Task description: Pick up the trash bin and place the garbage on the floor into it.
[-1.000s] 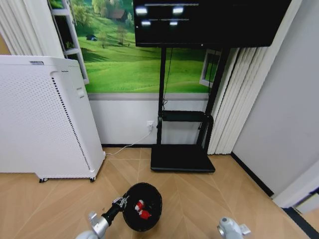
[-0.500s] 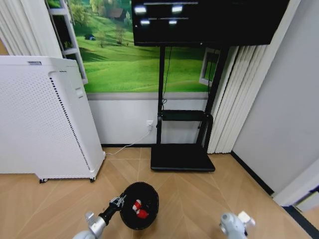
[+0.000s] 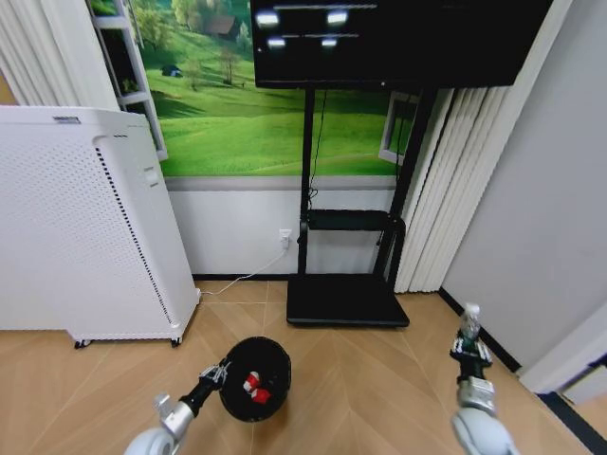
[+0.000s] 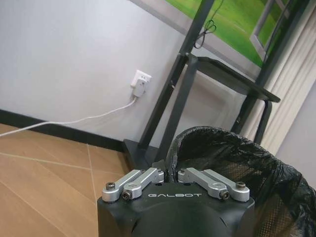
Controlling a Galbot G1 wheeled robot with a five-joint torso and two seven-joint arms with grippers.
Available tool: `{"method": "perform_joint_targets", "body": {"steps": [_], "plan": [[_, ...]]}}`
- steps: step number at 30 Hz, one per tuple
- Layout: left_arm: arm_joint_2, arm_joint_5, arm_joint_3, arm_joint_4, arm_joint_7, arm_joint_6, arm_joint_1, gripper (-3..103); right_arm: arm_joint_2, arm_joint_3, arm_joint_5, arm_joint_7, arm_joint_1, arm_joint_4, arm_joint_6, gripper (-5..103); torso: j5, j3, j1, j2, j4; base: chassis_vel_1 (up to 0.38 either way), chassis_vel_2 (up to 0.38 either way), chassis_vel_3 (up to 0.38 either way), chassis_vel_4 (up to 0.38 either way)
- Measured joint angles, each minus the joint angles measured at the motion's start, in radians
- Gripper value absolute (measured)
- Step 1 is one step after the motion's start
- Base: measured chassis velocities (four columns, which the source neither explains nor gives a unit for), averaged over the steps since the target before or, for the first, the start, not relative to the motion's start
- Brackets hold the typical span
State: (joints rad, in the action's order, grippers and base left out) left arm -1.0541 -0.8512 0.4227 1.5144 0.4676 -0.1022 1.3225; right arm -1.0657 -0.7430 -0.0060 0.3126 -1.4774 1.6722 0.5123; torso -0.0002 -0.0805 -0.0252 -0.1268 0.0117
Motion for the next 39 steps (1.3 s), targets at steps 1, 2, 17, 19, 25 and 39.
{"method": "perform_joint_targets", "body": {"steps": [1,2,17,19,25,39], "plan": [[0.004,-0.006,-0.003,-0.005,-0.005,0.004,-0.017,7,0.007,0.008,-0.031,-0.018,-0.025,0.033,0.04,22,0.0001,0.0,0.0,0.0,0.0001,0.0,0.0,0.0,0.0],[0.004,-0.006,-0.003,-0.005,-0.005,0.004,-0.017,7,0.007,0.008,-0.031,-0.018,-0.025,0.033,0.04,22,0.0001,0.0,0.0,0.0,0.0001,0.0,0.0,0.0,0.0],[0.001,-0.02,-0.258,-0.104,-0.06,0.018,-0.225,7,0.106,0.301,-0.042,-0.298,-0.178,0.325,0.077,22,0.0002,0.0,0.0,0.0,-0.0001,0.0,0.0,0.0,0.0],[-0.009,-0.023,-0.316,-0.123,-0.078,0.007,-0.246,7,0.104,0.343,-0.06,-0.299,-0.162,0.33,0.065,22,0.0002,0.0,0.0,0.0,0.0,0.0,0.0,0.0,0.0],[-0.043,-0.009,-0.427,-0.195,-0.096,-0.01,-0.311,7,0.098,0.452,-0.073,-0.289,-0.163,0.349,0.023,22,0.0001,0.0,0.0,0.0,0.0,0.0,0.0,0.0,0.0],[-0.048,-0.016,-0.617,-0.169,-0.069,-0.004,-0.404,7,0.056,0.608,-0.114,-0.284,-0.062,0.223,-0.01,22,0.0003,0.0,0.0,0.0,0.0,0.0,0.0,0.0,0.0]]}}
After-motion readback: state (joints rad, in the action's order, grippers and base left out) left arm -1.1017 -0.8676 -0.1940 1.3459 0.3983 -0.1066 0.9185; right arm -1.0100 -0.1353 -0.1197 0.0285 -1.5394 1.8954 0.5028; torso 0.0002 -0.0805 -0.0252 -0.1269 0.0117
